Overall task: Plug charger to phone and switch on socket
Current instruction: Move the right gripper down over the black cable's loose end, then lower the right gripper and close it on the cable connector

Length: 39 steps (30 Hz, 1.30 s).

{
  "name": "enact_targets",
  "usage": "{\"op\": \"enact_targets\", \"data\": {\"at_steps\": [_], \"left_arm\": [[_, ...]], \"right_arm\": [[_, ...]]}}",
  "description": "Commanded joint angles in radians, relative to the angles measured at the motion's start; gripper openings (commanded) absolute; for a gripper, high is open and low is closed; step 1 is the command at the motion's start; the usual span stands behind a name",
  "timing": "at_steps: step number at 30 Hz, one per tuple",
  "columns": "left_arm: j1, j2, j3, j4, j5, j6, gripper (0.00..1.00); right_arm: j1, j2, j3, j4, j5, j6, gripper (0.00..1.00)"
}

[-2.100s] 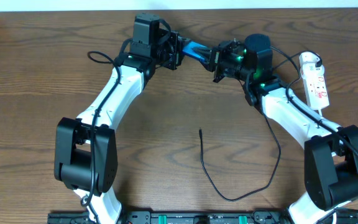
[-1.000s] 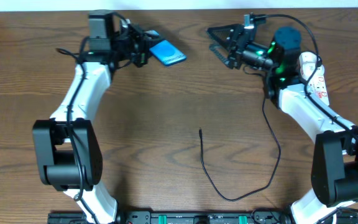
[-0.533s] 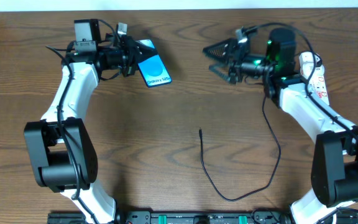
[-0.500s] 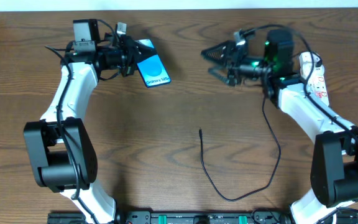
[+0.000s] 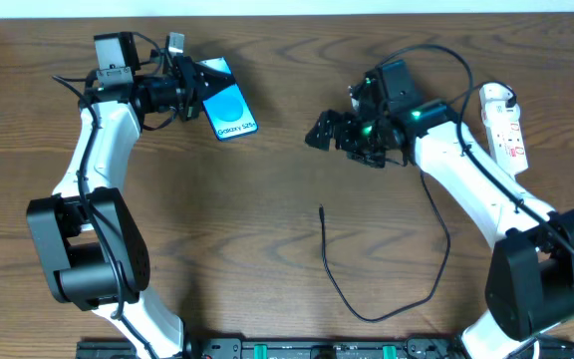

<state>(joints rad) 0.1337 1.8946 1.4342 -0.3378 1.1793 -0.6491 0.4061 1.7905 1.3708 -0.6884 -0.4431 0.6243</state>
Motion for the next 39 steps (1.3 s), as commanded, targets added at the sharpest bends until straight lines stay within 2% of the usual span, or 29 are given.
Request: {"op": "enact_targets", "data": {"at_steps": [1, 6, 11, 16, 23, 39], "left_arm": [[0.001, -0.015, -0.002, 0.002, 0.043, 0.022, 0.07], [0.0, -0.015, -0.002, 0.001, 0.044, 0.021, 0.07], [0.0, -0.015, -0.002, 0.001, 0.044, 0.022, 0.07], [0.0, -0.015, -0.004, -0.026, 0.043, 0.05, 0.07], [0.0, -0.015, -0.004, -0.091, 0.04, 0.104, 0.07], [0.0, -0.015, -0.004, -0.103, 0.04, 0.107, 0.07]], "right_arm": [[0.043, -0.01, 0.029, -0.104, 0.193, -0.076, 0.99], [0.081, -0.01, 0.029, -0.241, 0.18, -0.039, 0.99], [0.119, -0.01, 0.029, -0.282, 0.135, 0.0, 0.99], [0.164, -0.006, 0.028, -0.34, 0.232, 0.053, 0.99], [0.238, 0.064, 0.029, -0.352, 0.233, 0.055, 0.99], [0.211, 0.216, 0.029, -0.342, 0.189, -0.012, 0.98]]}}
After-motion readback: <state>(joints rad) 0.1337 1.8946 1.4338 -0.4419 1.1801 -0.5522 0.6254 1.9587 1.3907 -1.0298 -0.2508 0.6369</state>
